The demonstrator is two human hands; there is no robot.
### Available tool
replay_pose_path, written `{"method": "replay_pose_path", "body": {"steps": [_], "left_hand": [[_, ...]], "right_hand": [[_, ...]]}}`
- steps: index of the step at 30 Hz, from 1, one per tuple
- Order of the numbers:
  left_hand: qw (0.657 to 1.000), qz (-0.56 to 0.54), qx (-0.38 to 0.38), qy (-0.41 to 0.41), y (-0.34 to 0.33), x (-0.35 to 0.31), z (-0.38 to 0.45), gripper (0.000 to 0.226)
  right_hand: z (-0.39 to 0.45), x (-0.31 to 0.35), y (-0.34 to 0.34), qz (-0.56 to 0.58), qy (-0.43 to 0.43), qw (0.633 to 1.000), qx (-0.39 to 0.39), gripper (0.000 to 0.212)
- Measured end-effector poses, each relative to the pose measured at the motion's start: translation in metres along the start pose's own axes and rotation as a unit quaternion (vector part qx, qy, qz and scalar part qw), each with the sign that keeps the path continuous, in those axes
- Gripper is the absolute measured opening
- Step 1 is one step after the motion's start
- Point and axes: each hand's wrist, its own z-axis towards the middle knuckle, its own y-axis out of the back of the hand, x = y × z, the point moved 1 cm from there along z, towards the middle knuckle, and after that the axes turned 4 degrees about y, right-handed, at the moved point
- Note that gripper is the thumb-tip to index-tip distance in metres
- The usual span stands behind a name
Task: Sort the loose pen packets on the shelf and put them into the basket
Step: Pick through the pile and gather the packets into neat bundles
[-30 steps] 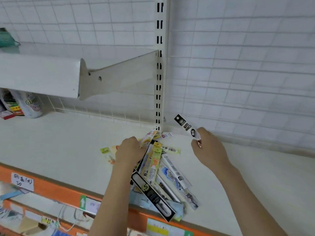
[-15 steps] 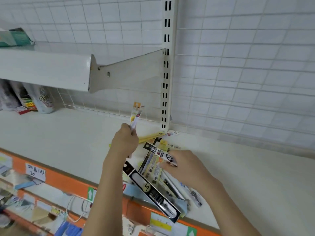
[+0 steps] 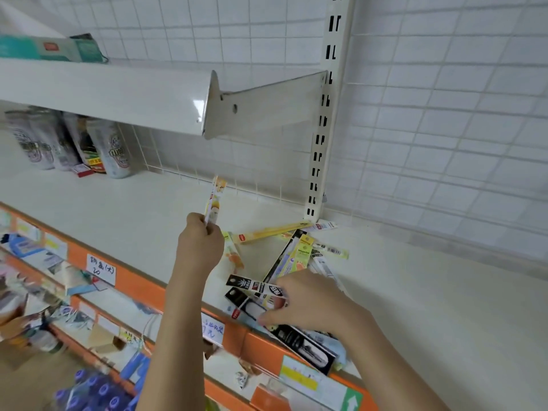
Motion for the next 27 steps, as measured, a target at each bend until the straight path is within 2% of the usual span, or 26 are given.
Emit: {"method": "replay_pose_path", "body": {"steps": [3, 8, 13, 17, 20, 23, 27], "left_hand": [[0.999, 0.026, 0.009, 0.016, -0.001, 0.006, -0.003, 0.011], [0.998, 0.054, 0.015, 0.029, -0.004, 0.015, -0.005, 0.010], [0.986, 0.152, 0.037, 0.058, -0.015, 0.021, -0.006, 0.038], [0.968, 0.224, 0.074, 0.088, -0.031, 0.022, -0.012, 0.041], [0.969, 0.220, 0.080, 0.078, -0.035, 0.024, -0.008, 0.037], [0.978, 0.182, 0.077, 0.065, -0.029, 0.026, -0.001, 0.037], [0.979, 0.198, 0.033, 0.041, -0.011, 0.020, 0.006, 0.027]], "right_hand": [[0.003, -0.003, 0.001, 0.019, 0.004, 1.000, 0.001, 0.029], [-0.001, -0.026, 0.013, 0.083, -0.047, 0.995, -0.041, 0.030], [-0.008, -0.057, 0.030, 0.124, -0.121, 0.974, -0.143, 0.017], [-0.010, -0.069, 0.030, 0.121, -0.173, 0.957, -0.201, 0.026], [-0.010, -0.068, 0.029, 0.125, -0.195, 0.944, -0.237, 0.047], [-0.007, -0.064, 0.027, 0.112, -0.204, 0.946, -0.225, 0.057], [0.007, -0.062, 0.019, 0.108, -0.205, 0.956, -0.181, 0.054]]}}
